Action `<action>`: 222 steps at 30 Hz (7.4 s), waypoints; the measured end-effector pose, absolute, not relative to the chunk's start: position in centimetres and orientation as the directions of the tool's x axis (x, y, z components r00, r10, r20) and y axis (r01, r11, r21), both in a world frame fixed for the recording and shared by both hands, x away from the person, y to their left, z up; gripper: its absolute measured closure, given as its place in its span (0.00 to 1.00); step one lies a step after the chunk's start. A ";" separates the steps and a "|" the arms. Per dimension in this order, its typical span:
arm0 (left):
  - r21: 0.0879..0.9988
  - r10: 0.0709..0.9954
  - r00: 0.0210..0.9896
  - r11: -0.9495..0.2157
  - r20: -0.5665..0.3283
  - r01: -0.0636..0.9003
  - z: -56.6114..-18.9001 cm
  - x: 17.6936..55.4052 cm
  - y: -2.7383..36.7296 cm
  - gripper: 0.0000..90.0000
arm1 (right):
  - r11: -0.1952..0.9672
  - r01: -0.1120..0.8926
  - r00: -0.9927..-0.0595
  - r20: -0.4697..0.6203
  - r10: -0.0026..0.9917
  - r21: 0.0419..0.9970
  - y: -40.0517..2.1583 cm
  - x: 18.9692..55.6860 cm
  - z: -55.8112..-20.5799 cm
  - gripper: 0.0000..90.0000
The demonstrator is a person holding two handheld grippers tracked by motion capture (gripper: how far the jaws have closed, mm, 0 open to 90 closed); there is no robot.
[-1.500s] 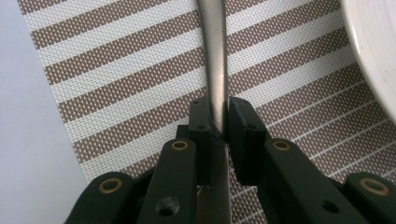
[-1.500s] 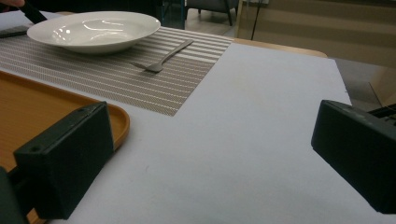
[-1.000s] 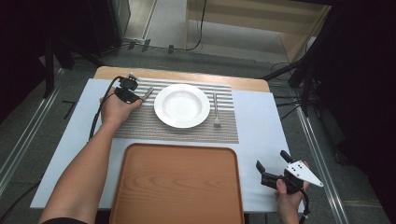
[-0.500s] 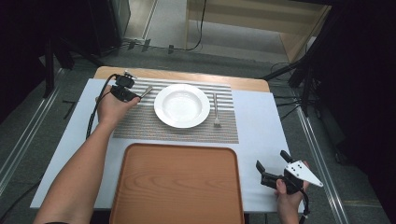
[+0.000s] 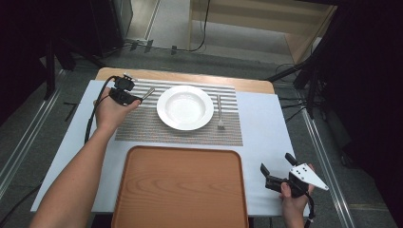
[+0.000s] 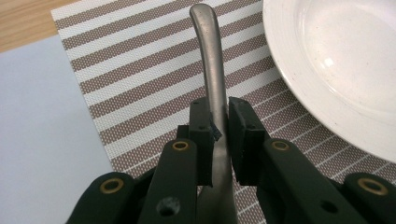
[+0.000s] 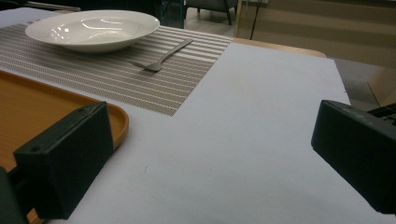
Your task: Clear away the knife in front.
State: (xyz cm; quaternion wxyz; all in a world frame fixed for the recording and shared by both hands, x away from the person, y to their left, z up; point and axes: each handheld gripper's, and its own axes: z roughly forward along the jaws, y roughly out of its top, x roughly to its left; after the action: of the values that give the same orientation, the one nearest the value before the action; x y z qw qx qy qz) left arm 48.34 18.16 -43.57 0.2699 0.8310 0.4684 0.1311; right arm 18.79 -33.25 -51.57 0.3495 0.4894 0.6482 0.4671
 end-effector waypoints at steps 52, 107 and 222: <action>0.671 0.765 0.639 -0.432 -0.082 0.602 -43.7 34.9 16.9 0.87 | 0.089 0.306 -0.278 0.000 0.961 0.948 -33.2 18.7 -51.6 0.00; 0.664 0.758 0.636 -0.404 -0.143 0.630 -49.4 22.3 16.4 0.87 | 0.093 0.306 -0.282 -0.003 0.959 0.947 -33.2 18.7 -51.6 0.00; 0.896 0.752 0.641 -0.167 -0.155 0.412 -47.5 25.0 28.0 0.00 | 0.090 0.317 -0.255 -0.007 0.967 0.944 -33.2 18.6 -51.5 0.00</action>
State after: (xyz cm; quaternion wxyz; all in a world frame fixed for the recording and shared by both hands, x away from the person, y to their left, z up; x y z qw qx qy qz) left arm 24.98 28.00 -47.53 0.5141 0.7457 0.3902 0.1651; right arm 18.64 -33.21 -51.52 0.3554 0.4960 0.6473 0.4569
